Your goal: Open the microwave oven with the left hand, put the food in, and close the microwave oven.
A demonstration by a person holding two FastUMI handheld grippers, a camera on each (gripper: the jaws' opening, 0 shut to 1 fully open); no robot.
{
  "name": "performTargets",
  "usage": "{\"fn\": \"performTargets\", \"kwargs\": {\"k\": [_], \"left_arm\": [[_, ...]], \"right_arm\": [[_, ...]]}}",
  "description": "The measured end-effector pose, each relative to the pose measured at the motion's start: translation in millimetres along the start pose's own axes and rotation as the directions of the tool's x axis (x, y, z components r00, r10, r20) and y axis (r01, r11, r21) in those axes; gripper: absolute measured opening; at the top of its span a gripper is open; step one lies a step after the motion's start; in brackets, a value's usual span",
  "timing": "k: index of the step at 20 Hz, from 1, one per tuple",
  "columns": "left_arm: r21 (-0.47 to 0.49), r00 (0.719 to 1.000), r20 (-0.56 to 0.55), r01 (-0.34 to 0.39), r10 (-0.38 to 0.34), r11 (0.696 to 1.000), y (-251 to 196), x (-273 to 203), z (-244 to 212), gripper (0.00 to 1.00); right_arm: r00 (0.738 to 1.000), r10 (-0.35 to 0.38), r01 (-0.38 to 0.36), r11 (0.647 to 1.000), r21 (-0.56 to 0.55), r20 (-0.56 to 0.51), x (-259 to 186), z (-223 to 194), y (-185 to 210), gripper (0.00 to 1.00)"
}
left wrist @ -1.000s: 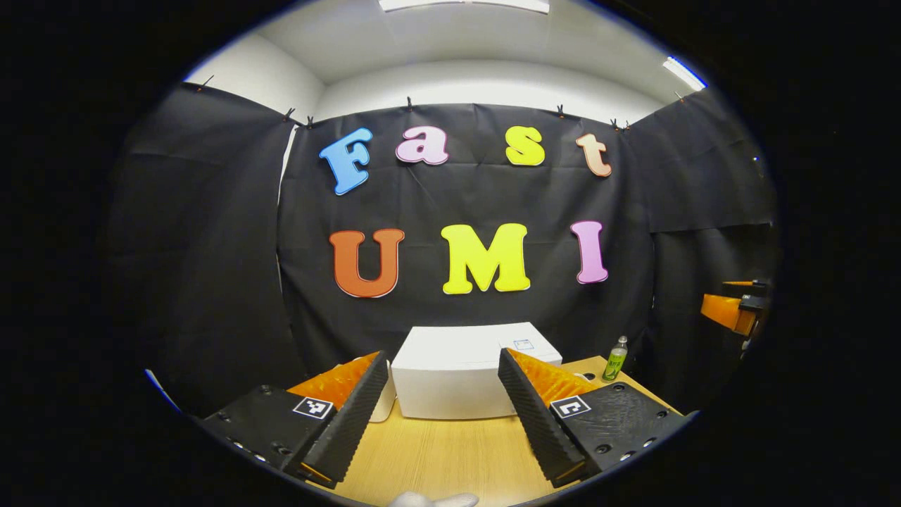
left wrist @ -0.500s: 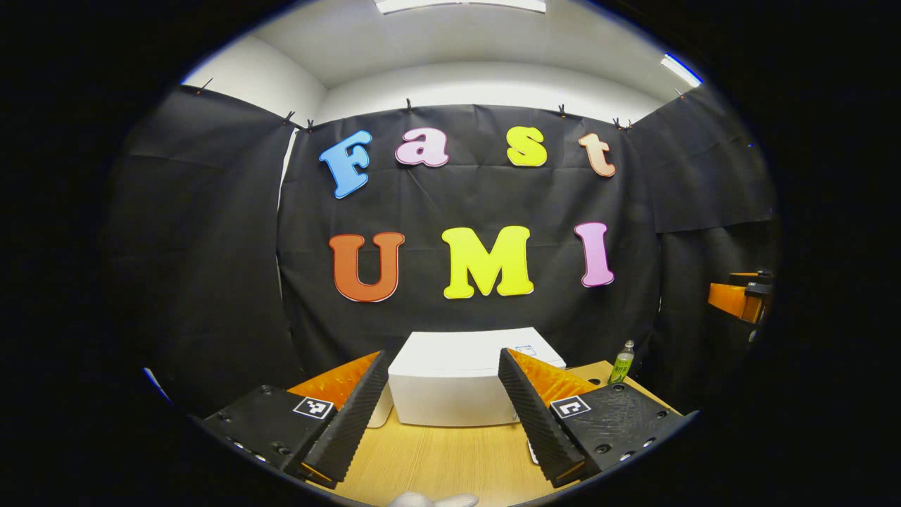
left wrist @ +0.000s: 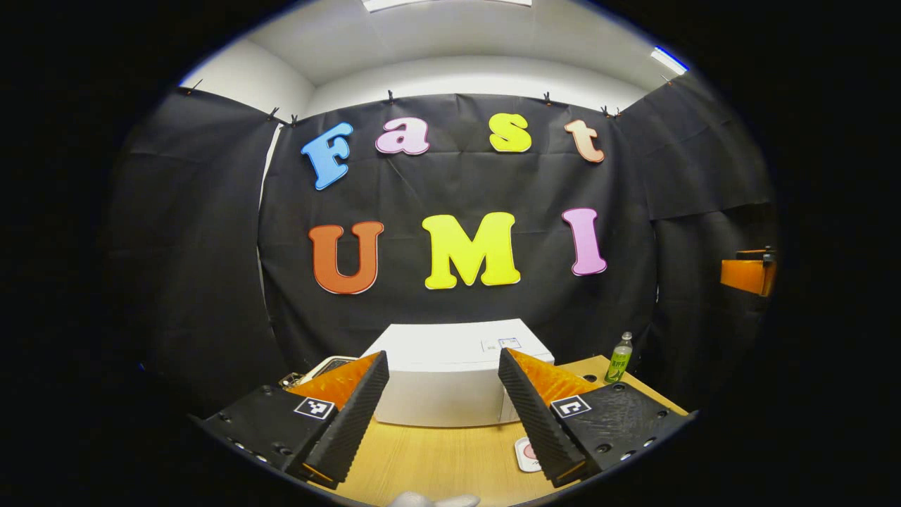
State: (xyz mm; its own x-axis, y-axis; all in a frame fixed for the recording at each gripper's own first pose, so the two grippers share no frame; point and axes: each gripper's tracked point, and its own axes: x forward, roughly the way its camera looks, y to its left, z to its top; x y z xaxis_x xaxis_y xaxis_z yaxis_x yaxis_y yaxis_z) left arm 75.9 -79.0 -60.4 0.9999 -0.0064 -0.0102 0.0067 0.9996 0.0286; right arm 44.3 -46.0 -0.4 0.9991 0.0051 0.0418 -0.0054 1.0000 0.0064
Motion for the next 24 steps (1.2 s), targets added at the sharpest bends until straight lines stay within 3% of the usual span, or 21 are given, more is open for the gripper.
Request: {"fn": "performTargets", "kwargs": {"k": [1, 2, 6, 13, 14, 15, 16, 17, 18, 19, 20, 22, 23, 24], "left_arm": [[-0.01, 1.0, -0.005, -0.005, 0.005, 1.0, -5, 7, -7, 0.95], [-0.023, 1.0, -0.019, -0.009, 0.009, 1.0, -9, 11, -14, 0.96], [-0.063, 0.999, -0.026, -0.039, 0.037, 0.997, -23, 30, -28, 0.96], [0.0, 0.999, -0.008, 0.038, -0.038, 0.999, -66, 77, -71, 0.95], [0.015, 0.999, -0.016, 0.052, -0.052, 0.999, -71, 85, -84, 0.96], [0.034, 0.997, -0.03, 0.066, -0.065, 0.997, -77, 95, -101, 0.96], [0.053, 0.997, -0.045, 0.064, -0.062, 0.996, -80, 106, -117, 0.96], [0.069, 0.996, -0.071, 0.065, -0.06, 0.996, -85, 119, -135, 0.89], [0.073, 0.993, -0.106, 0.062, -0.054, 0.995, -91, 130, -154, 0.96], [0.076, 0.99, -0.129, 0.066, -0.056, 0.995, -97, 142, -167, 0.96], [0.071, 0.988, -0.141, 0.068, -0.058, 0.995, -103, 152, -175, 0.95], [0.087, 0.99, -0.136, 0.061, -0.049, 0.994, -107, 169, -182, 0.9], [0.097, 0.99, -0.14, 0.049, -0.035, 0.994, -106, 177, -188, 0.78], [0.096, 0.988, -0.152, 0.048, -0.033, 0.994, -104, 185, -194, 0.8]], "right_arm": [[1.0, 0.016, -0.015, 1.0, -0.006, 0.01, 3, 1, -1, 1.0], [1.0, 0.025, -0.025, 1.0, -0.009, 0.011, 7, 0, -1, 0.93], [0.996, 0.088, -0.087, 0.996, -0.025, 0.012, 22, -7, 5, 0.93], [0.99, 0.142, -0.142, 0.989, -0.025, -0.026, 43, -21, 7, 0.93], [0.989, 0.141, -0.142, 0.99, -0.021, -0.039, 45, -27, 4, 0.93], [0.99, 0.132, -0.133, 0.991, -0.017, -0.053, 46, -29, -1, 1.0], [0.99, 0.127, -0.128, 0.992, -0.017, -0.055, 47, -29, -5, 0.93], [0.992, 0.114, -0.116, 0.993, -0.027, -0.06, 46, -30, -11, 0.93], [0.993, 0.096, -0.099, 0.994, -0.041, -0.072, 46, -33, -19, 0.93], [0.993, 0.084, -0.089, 0.995, -0.046, -0.086, 46, -35, -25, 1.0], [0.992, 0.075, -0.08, 0.996, -0.048, -0.098, 46, -37, -30, 0.93], [0.993, 0.05, -0.055, 0.997, -0.051, -0.107, 44, -37, -42, 0.93], [0.993, 0.039, -0.045, 0.998, -0.051, -0.11, 43, -37, -47, 1.0], [0.993, 0.031, -0.036, 0.998, -0.049, -0.116, 42, -39, -51, 0.93]]}}
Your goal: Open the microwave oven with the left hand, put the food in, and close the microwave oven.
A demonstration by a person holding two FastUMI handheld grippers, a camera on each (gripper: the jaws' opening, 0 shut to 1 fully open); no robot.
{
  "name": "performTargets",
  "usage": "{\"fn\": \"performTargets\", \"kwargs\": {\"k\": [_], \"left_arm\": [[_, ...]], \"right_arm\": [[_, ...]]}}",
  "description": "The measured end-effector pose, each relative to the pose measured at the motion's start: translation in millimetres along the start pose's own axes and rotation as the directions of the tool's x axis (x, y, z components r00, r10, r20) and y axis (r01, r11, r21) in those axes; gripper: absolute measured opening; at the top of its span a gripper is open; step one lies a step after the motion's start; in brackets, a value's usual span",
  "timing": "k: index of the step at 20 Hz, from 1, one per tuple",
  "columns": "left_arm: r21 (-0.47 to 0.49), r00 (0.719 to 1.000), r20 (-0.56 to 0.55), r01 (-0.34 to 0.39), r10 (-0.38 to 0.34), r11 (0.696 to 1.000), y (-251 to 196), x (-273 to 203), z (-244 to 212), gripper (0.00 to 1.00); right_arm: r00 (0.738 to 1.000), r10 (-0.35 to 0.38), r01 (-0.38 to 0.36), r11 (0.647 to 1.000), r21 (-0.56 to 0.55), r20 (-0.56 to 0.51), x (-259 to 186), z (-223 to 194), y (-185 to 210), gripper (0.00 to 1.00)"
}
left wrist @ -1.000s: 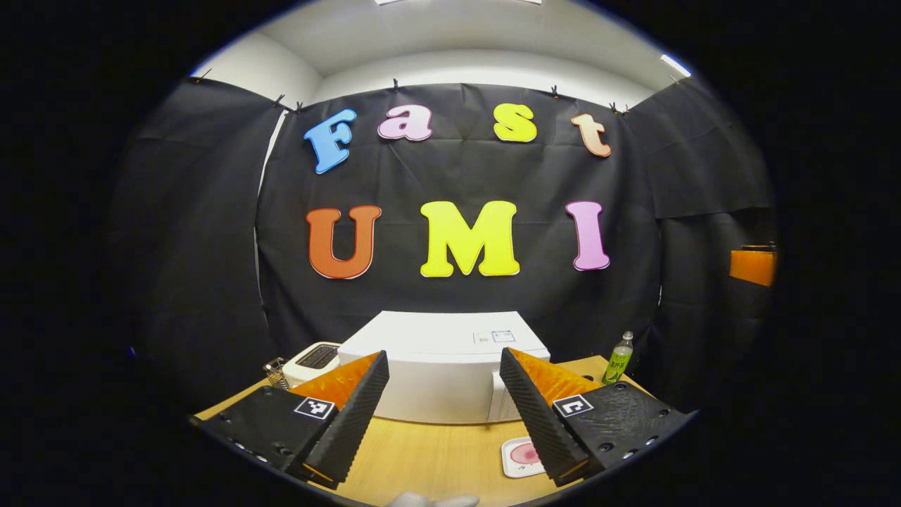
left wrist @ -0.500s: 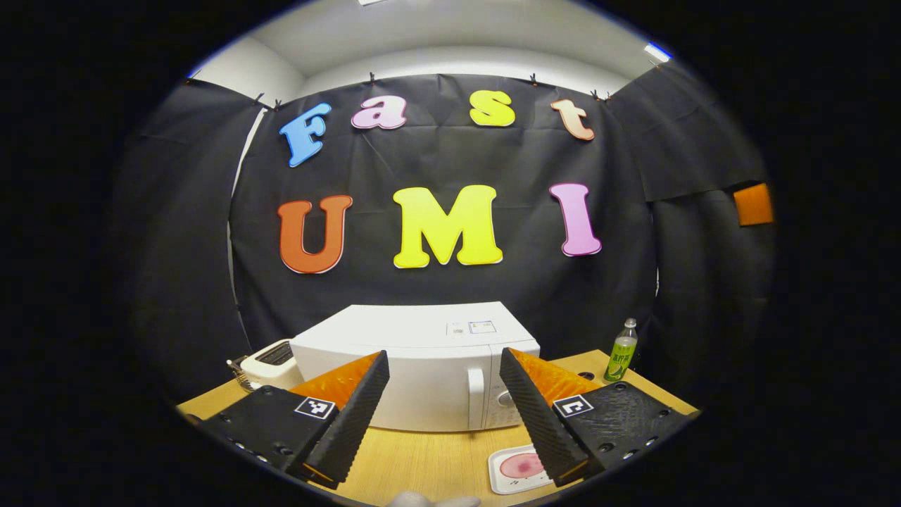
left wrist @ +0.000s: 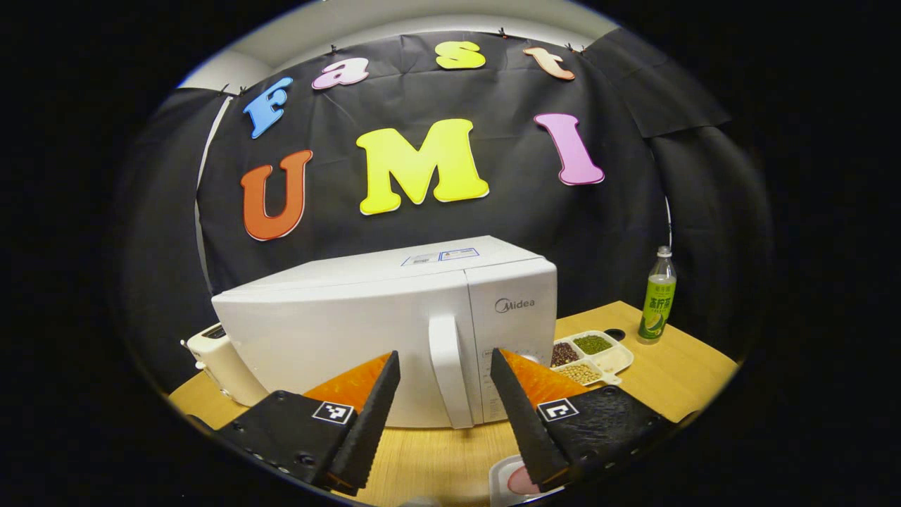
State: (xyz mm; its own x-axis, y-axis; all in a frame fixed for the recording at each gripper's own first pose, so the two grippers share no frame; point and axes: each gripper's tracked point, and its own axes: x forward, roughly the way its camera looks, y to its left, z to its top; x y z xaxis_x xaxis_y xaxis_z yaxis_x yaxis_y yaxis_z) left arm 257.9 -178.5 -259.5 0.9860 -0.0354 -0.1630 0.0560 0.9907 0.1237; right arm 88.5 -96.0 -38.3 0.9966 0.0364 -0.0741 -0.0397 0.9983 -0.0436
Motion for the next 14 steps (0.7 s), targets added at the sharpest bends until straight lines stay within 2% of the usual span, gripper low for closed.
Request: {"fn": "performTargets", "kwargs": {"k": [1, 2, 3, 4, 5, 6, 7, 8, 10, 11, 12, 13, 14], "left_arm": [[-0.021, 1.0, -0.009, 0.009, -0.009, 1.0, -2, 5, -6, 0.77], [-0.054, 0.999, -0.014, 0.049, -0.05, 0.997, -9, 8, -9, 0.74], [-0.086, 0.996, -0.013, 0.085, -0.087, 0.993, -16, 11, -10, 0.73], [-0.094, 0.997, -0.004, 0.082, -0.083, 0.992, -15, 12, -9, 0.78], [-0.082, 0.998, 0.016, 0.069, -0.067, 0.994, -10, 13, -4, 0.51], [-0.084, 0.998, 0.025, 0.065, -0.063, 0.994, -6, 14, -1, 0.47], [-0.09, 0.997, 0.019, 0.074, -0.073, 0.993, -9, 16, -4, 0.35], [-0.108, 0.996, 0.026, 0.085, -0.083, 0.991, -8, 16, -3, 0.23], [-0.135, 0.996, 0.023, 0.094, -0.092, 0.986, -7, 16, -4, 0.19], [-0.134, 0.996, 0.022, 0.088, -0.086, 0.987, -8, 15, -4, 0.03], [-0.136, 0.997, 0.025, 0.082, -0.08, 0.987, -7, 13, -3, 0.06], [-0.144, 0.996, 0.022, 0.083, -0.081, 0.986, -7, 14, -3, 0.06], [-0.16, 0.996, 0.019, 0.09, -0.088, 0.983, -7, 13, -5, 0.06]], "right_arm": [[1.0, -0.006, 0.006, 1.0, 0.005, -0.008, -1, -2, -3, 1.0], [1.0, -0.011, 0.011, 1.0, 0.009, -0.014, -2, -4, -5, 0.93], [1.0, -0.018, 0.018, 1.0, 0.007, -0.022, -2, -6, -8, 0.93], [0.999, -0.02, 0.02, 1.0, 0.004, -0.031, -1, -8, -9, 1.0], [0.999, -0.021, 0.021, 1.0, 0.003, -0.039, 0, -9, -9, 0.93], [0.999, -0.018, 0.018, 1.0, 0.003, -0.044, 0, -11, -8, 1.0], [0.999, -0.015, 0.015, 1.0, 0.002, -0.049, 1, -11, -6, 1.0], [0.998, -0.01, 0.01, 1.0, 0.0, -0.055, 2, -10, -4, 0.93], [0.998, 0.008, -0.008, 1.0, -0.001, -0.059, 4, -9, 3, 0.93], [0.998, 0.015, -0.015, 1.0, 0.0, -0.059, 4, -7, 6, 1.0], [0.998, 0.019, -0.019, 1.0, -0.002, -0.061, 4, -8, 8, 0.93], [0.998, 0.026, -0.027, 1.0, -0.004, -0.062, 4, -7, 11, 0.93], [0.997, 0.033, -0.034, 0.999, -0.008, -0.066, 5, -7, 14, 1.0]]}}
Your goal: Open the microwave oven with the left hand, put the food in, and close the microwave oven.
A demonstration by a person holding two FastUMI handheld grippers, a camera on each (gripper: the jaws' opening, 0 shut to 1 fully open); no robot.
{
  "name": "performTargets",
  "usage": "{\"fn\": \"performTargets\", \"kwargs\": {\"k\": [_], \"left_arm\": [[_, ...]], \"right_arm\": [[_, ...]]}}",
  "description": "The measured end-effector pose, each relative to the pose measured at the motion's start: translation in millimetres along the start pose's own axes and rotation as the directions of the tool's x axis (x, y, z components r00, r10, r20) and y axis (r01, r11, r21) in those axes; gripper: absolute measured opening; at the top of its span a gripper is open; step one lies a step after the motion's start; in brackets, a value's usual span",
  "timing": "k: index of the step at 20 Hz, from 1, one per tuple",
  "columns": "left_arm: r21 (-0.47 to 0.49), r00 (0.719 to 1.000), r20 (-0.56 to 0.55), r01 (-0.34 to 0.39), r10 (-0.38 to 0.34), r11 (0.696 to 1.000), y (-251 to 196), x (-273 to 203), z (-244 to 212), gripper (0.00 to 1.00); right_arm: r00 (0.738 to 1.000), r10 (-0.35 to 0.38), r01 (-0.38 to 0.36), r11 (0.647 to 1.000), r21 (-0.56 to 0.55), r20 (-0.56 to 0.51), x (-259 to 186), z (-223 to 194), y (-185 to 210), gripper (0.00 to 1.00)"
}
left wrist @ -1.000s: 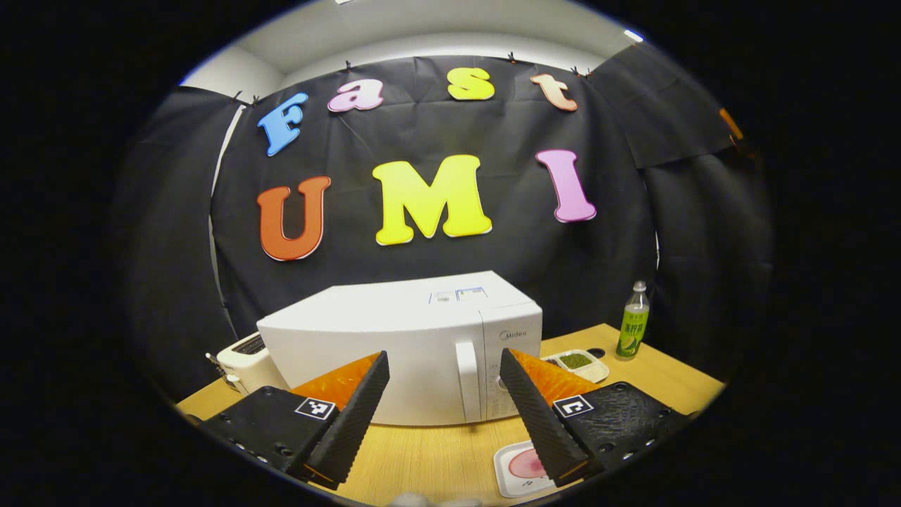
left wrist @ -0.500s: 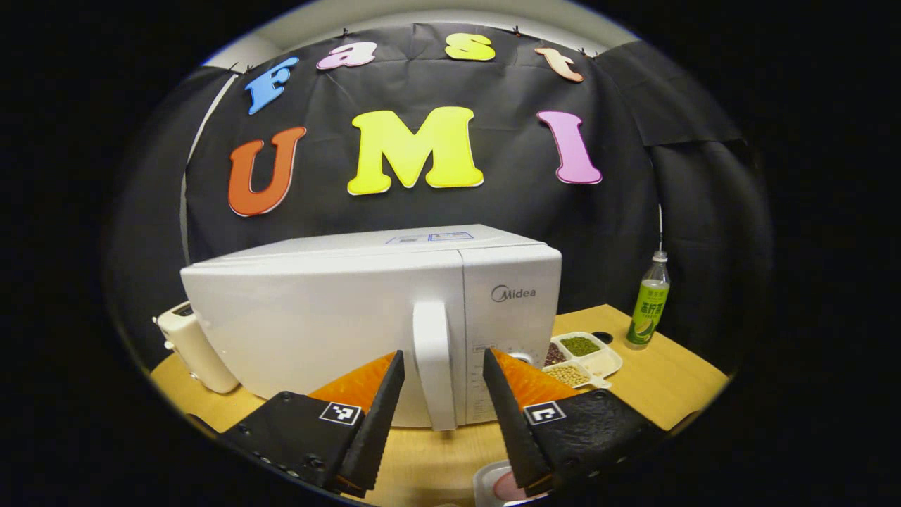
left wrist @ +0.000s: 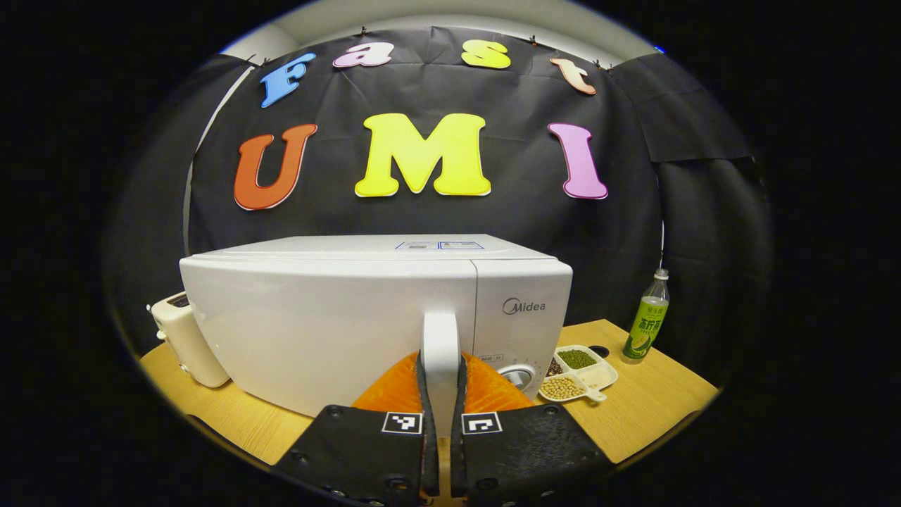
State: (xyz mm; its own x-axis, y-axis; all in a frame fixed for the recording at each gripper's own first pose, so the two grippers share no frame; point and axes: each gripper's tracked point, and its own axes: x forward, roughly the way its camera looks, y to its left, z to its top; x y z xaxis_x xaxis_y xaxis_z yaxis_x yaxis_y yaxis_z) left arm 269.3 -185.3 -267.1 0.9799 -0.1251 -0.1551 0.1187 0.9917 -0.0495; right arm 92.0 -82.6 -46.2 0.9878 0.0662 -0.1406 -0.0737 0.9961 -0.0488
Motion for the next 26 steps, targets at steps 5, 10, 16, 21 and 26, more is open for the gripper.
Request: {"fn": "performTargets", "kwargs": {"k": [5, 10, 16, 21, 26], "left_arm": [[0.016, 0.998, 0.023, 0.05, -0.05, 0.999, 2, -37, -4, 0.06], [0.035, 0.997, 0.011, 0.082, -0.082, 0.996, 28, -112, -17, 0.06], [0.039, 0.999, -0.023, 0.024, -0.023, 0.999, 91, -191, -31, 0.16], [0.044, 0.996, -0.052, -0.071, 0.073, 0.997, 159, -230, -41, 0.19], [0.038, 0.99, -0.055, -0.13, 0.132, 0.991, 206, -253, -39, 0.81]], "right_arm": [[1.0, 0.008, -0.008, 1.0, -0.007, 0.017, -6, 7, 6, 0.93], [0.999, 0.018, -0.018, 1.0, -0.002, 0.026, -11, 3, 22, 0.93], [1.0, 0.025, -0.025, 1.0, 0.005, 0.006, -25, -13, 55, 1.0], [0.999, 0.044, -0.044, 0.999, 0.017, 0.003, -41, -21, 91, 0.93], [0.998, 0.057, -0.056, 0.998, 0.012, -0.01, -51, -32, 115, 0.93]]}}
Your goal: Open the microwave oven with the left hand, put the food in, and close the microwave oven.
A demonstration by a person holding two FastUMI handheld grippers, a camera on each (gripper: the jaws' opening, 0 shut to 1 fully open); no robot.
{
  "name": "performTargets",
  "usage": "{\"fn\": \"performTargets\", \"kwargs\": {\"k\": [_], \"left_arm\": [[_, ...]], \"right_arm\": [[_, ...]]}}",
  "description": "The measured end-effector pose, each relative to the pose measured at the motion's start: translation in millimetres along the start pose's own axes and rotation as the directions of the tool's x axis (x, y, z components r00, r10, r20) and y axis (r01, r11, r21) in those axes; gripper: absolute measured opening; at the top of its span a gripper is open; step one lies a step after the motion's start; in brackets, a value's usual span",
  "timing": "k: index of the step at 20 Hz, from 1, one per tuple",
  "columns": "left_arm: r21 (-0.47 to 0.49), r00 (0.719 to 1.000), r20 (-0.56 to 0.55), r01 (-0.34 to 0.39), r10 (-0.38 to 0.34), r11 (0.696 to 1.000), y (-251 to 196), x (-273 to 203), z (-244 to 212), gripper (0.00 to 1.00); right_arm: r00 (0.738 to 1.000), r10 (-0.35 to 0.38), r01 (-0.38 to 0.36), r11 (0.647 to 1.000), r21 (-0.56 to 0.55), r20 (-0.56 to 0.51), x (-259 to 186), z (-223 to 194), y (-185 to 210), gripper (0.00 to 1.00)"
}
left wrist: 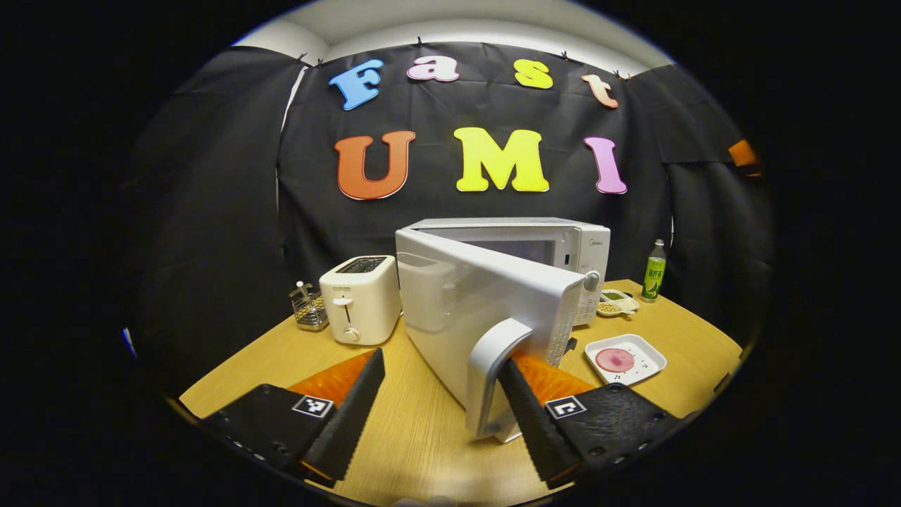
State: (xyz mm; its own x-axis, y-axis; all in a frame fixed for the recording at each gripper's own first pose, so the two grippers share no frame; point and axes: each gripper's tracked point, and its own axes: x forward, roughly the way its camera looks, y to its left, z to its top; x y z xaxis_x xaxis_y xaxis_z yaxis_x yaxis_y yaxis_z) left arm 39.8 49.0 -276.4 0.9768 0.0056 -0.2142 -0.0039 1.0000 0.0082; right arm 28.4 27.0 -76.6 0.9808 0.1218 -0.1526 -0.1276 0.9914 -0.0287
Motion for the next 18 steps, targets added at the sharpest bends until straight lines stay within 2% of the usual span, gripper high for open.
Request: {"fn": "performTargets", "kwargs": {"k": [1, 2, 3, 4, 6, 7, 10, 11, 16, 17, 18], "left_arm": [[0.005, 1.0, -0.006, -0.007, 0.007, 1.0, 6, -9, -1, 0.98], [0.016, 1.0, -0.004, -0.019, 0.019, 1.0, 14, -14, -1, 0.98], [0.024, 1.0, -0.005, -0.026, 0.026, 0.999, 23, -17, -1, 0.98], [0.028, 0.999, -0.004, -0.038, 0.038, 0.999, 33, -22, -2, 0.97], [0.024, 0.997, -0.016, -0.077, 0.077, 0.997, 55, -28, -5, 0.96], [0.023, 0.995, -0.022, -0.098, 0.099, 0.995, 66, -33, -7, 0.96], [0.024, 0.987, -0.027, -0.156, 0.157, 0.987, 95, -46, -7, 0.97], [0.024, 0.985, -0.024, -0.17, 0.171, 0.985, 103, -51, -5, 0.97], [0.035, 0.975, -0.033, -0.217, 0.219, 0.975, 117, -72, 1, 0.97], [0.029, 0.976, -0.034, -0.216, 0.217, 0.976, 113, -76, 5, 0.97], [0.023, 0.977, -0.034, -0.208, 0.208, 0.978, 105, -80, 9, 0.97]], "right_arm": [[1.0, 0.0, 0.0, 1.0, 0.001, -0.005, 0, -1, 2, 0.93], [1.0, 0.002, -0.002, 1.0, 0.004, -0.009, -1, -3, 5, 1.0], [1.0, 0.007, -0.007, 1.0, 0.008, -0.011, 0, -5, 8, 1.0], [1.0, 0.008, -0.008, 1.0, 0.009, -0.012, 1, -6, 10, 0.93], [1.0, 0.012, -0.012, 1.0, 0.008, -0.017, 4, -10, 13, 0.93], [1.0, 0.012, -0.012, 1.0, 0.009, -0.022, 7, -13, 14, 1.0], [0.999, 0.014, -0.013, 1.0, 0.022, -0.048, 17, -28, 13, 1.0], [0.998, 0.016, -0.015, 0.999, 0.029, -0.065, 20, -34, 12, 0.93], [0.987, 0.054, -0.042, 0.996, 0.083, -0.149, 58, -76, 6, 0.93], [0.983, 0.056, -0.041, 0.995, 0.09, -0.174, 69, -88, 2, 1.0], [0.977, 0.061, -0.04, 0.994, 0.105, -0.205, 82, -104, -3, 1.0]]}}
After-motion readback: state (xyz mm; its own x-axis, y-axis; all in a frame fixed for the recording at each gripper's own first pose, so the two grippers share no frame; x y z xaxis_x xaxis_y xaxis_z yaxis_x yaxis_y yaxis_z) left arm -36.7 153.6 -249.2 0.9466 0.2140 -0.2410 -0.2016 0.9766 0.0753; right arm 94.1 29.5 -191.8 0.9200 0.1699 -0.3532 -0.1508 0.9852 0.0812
